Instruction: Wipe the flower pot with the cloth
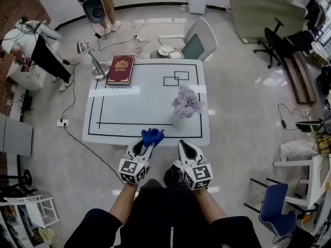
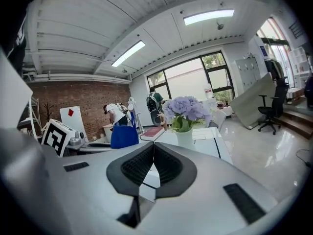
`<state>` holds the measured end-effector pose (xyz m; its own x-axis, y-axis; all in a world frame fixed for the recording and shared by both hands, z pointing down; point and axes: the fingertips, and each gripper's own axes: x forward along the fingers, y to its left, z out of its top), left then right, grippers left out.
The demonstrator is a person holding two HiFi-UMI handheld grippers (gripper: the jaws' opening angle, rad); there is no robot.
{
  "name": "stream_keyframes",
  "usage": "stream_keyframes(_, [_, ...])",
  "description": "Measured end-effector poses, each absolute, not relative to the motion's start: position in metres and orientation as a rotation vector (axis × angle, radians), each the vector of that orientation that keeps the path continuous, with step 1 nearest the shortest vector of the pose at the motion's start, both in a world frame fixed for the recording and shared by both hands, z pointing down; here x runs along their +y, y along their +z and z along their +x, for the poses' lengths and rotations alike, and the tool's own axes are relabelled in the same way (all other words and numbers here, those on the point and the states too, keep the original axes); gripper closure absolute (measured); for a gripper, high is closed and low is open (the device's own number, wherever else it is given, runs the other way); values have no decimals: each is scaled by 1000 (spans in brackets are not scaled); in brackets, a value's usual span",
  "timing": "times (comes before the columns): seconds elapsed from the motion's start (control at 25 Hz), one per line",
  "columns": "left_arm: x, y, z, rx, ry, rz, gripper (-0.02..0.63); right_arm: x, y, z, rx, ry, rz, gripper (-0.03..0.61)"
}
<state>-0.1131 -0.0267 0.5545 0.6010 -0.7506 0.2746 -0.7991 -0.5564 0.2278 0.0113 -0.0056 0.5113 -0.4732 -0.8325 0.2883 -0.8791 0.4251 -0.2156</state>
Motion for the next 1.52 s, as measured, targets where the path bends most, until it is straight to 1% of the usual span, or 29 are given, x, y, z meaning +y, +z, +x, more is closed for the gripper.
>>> stream_keyframes(0.28, [-74,560,-100,-1255,271,2496,491,-38,522,34,-2529,512,1488,571])
stream_keyframes(0.52, [-119,571,-86,-1174,288,2519,491,-47,531,38,-2479,537,1486,571])
stream_keyframes(0.88, [-200,599,-58,-954,350,2625,491,-64,558,52,-2237,623,1678,571])
stream_keyframes(1.2, [-211,650,-29,-663,529,2705,491,-74,566,57,-2060,657,1815,571])
stream_keyframes(1.4, [-207,694,-30,-531,744,2726,491,-73,571,58,-1986,689,1877,571])
stream_keyframes(1.52, [-219,686,-33,-521,729,2726,491,-72,569,59,-1955,703,1906,571])
